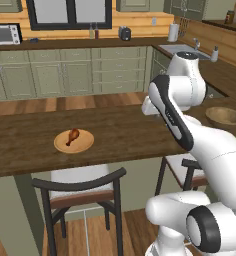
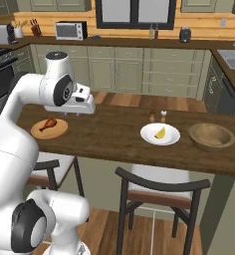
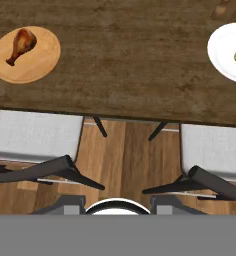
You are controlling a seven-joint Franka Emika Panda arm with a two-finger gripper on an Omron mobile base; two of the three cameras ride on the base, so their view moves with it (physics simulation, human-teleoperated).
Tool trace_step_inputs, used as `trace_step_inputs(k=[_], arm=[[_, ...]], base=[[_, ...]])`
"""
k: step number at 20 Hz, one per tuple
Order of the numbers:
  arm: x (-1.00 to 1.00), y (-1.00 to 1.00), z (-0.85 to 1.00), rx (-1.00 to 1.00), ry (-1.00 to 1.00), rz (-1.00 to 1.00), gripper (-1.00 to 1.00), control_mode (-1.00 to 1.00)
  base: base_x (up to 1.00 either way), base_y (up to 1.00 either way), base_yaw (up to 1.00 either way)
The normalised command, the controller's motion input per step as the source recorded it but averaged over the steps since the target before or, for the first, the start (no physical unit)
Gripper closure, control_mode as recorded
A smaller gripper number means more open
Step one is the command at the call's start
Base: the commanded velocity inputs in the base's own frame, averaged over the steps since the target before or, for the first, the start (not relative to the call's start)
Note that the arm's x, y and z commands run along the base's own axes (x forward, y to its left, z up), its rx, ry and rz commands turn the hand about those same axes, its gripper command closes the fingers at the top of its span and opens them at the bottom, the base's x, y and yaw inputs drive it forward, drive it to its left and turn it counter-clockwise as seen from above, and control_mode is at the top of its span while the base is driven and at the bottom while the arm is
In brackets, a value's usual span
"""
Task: Pick the chicken drumstick and lemon wedge from their plates and place them in the bowl. Then put the bowl in the fridge.
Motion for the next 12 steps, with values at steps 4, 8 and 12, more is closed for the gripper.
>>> trace_step_inputs(k=[4,8,12], arm=[[0.00,0.11,0.00,0.00,0.07,-0.01,-1.00,-1.00],[-0.02,1.00,-0.07,-0.03,0.00,-0.07,-1.00,-1.00],[0.04,1.00,-0.14,-0.01,0.00,-0.18,-1.00,-1.00]], base=[[0.00,0.00,0.00],[0.00,0.00,0.00],[0.00,0.00,0.00]])
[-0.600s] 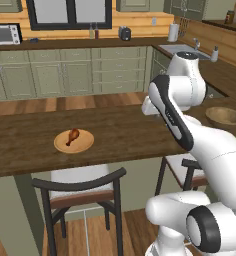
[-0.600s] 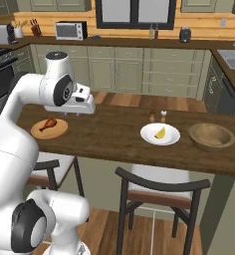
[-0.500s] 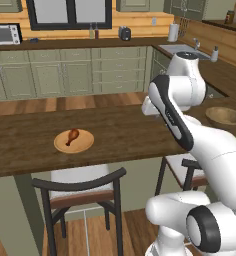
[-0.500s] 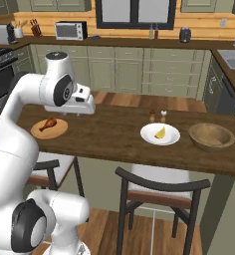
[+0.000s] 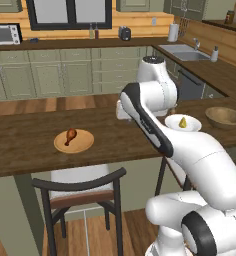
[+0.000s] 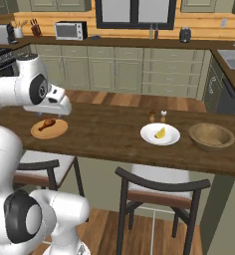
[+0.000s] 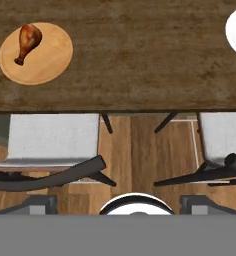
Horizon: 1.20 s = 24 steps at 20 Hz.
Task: Pick the chicken drumstick and lemon wedge from their plates and place them in the bowl. Then put the bowl in the fridge.
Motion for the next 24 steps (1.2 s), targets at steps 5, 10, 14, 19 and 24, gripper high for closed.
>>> trace_step_inputs(k=[5,10,14,19,24], arm=[[0.53,1.00,-0.14,0.00,-0.02,-0.26,-1.00,-1.00],[0.56,0.98,-0.32,0.01,0.00,-0.25,-1.00,-1.00],[0.25,0.70,-0.39,0.08,0.00,-0.17,-1.00,-1.00],[0.41,0.26,-0.26,0.03,0.00,-0.03,-1.00,-1.00],[0.73,0.11,-0.49,0.00,0.00,0.00,-1.00,-1.00]], base=[[0.00,0.00,0.00],[0.00,0.00,0.00],[0.00,0.00,0.00],[0.00,0.00,0.00],[0.00,0.00,0.00]])
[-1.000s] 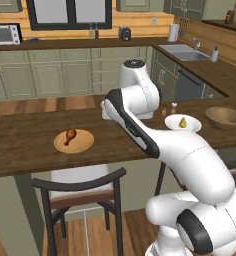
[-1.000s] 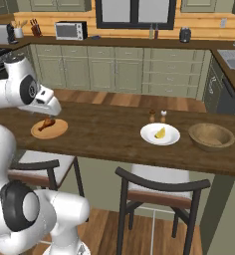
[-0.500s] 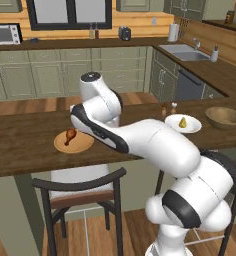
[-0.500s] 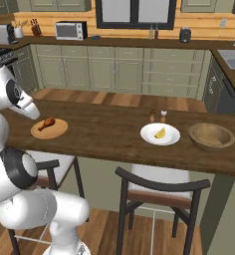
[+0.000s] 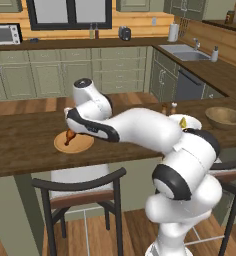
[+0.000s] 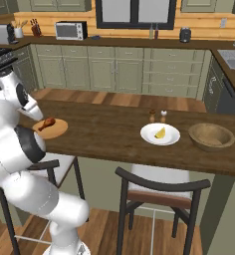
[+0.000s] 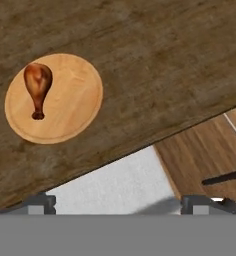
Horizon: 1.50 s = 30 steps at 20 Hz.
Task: Pick the chicken drumstick and lemon wedge from their plates and place them in the bowl. Then put the bowl in the fridge.
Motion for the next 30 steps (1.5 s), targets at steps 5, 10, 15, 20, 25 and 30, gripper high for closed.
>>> trace_step_inputs(k=[5,10,15,20,25,30], arm=[[0.97,0.42,-0.66,0.00,0.02,0.01,-1.00,-1.00],[0.56,0.30,-0.17,-0.01,0.01,-0.01,-1.00,-1.00],[0.48,0.22,-0.13,0.00,0.03,0.00,-1.00,-1.00],[0.24,0.13,-0.36,0.00,0.08,0.00,-1.00,-1.00],[0.22,0.13,-0.53,0.00,0.05,0.00,-1.00,-1.00],[0.26,0.10,-0.46,0.00,0.06,0.00,-1.00,-1.00]], base=[[0.00,0.00,0.00],[0.00,0.00,0.00],[0.00,0.00,0.00],[0.00,0.00,0.00],[0.00,0.00,0.00],[0.00,0.00,0.00]])
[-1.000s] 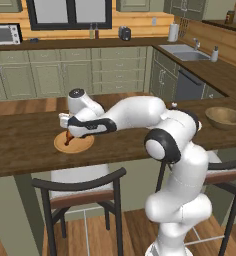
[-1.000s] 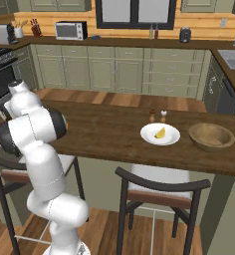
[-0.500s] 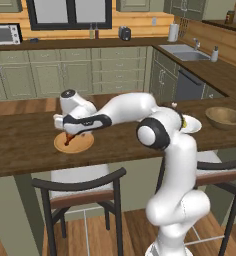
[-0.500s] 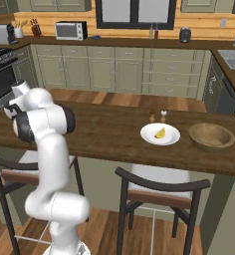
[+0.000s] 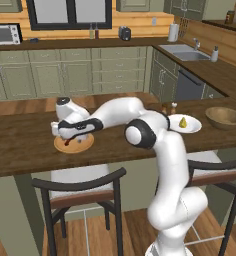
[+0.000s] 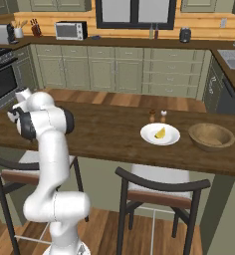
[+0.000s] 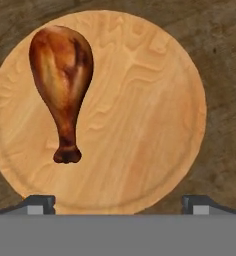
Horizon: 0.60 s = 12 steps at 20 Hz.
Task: Pick the chicken drumstick and lemon wedge from their plates and place them in the bowl. Then put the bowl in the fridge.
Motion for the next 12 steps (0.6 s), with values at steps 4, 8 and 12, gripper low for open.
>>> trace_step_inputs(k=[4,8,12], arm=[[0.27,0.08,-0.25,0.00,0.03,0.00,-1.00,-1.00],[0.32,0.06,-0.08,0.00,0.00,0.00,-1.00,-1.00],[0.37,0.11,-0.13,0.00,0.00,0.00,-1.00,-1.00]], base=[[0.00,0.00,0.00],[0.00,0.00,0.00],[0.00,0.00,0.00]])
